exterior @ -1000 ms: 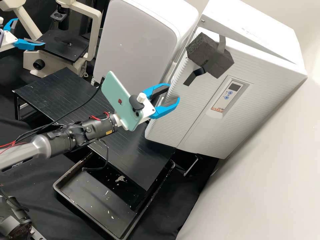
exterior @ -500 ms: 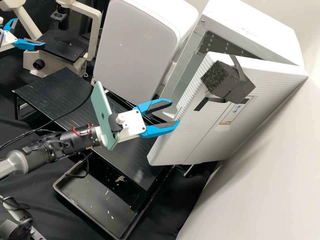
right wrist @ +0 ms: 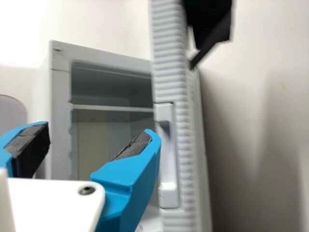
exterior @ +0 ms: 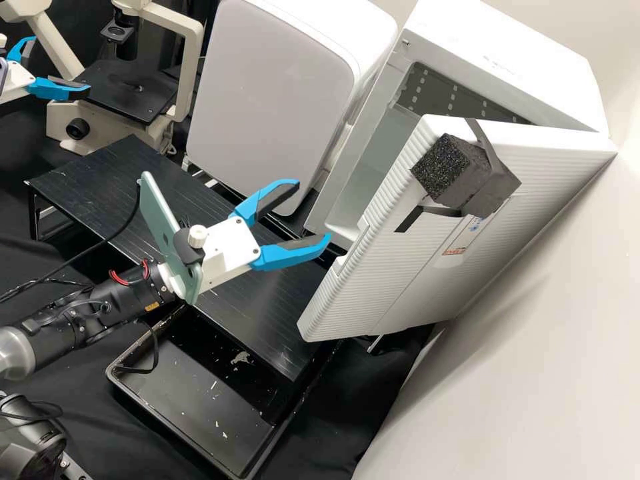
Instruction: Open the incubator door
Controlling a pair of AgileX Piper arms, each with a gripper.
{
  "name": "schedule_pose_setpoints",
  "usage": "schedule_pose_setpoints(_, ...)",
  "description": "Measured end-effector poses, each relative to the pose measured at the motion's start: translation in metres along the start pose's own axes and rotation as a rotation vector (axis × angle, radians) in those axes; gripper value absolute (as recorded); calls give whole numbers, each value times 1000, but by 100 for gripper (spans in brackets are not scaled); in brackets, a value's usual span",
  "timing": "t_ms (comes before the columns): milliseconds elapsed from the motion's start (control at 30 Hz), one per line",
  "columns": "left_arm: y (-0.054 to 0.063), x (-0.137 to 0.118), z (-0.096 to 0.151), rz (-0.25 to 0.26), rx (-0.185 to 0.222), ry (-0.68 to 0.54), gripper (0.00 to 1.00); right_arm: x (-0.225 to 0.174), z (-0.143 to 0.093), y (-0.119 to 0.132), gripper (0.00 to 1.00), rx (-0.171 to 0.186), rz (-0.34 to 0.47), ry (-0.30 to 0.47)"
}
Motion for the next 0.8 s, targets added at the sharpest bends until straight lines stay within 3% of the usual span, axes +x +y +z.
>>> schedule_pose_setpoints(167,0,0,0,0,0,0,100,21,5,-27,100,-45,-80,-16)
schedule_pose_setpoints(400,0,0,0,0,0,0,100,54,32,-58,100,-101,-151,-143)
schedule_pose_setpoints(567,0,0,0,0,0,0,100,63,53,-58,100,-95,-135,-251)
schedule_pose_setpoints(800,0,0,0,0,0,0,100,62,64,-51,100,-112,-84,-348)
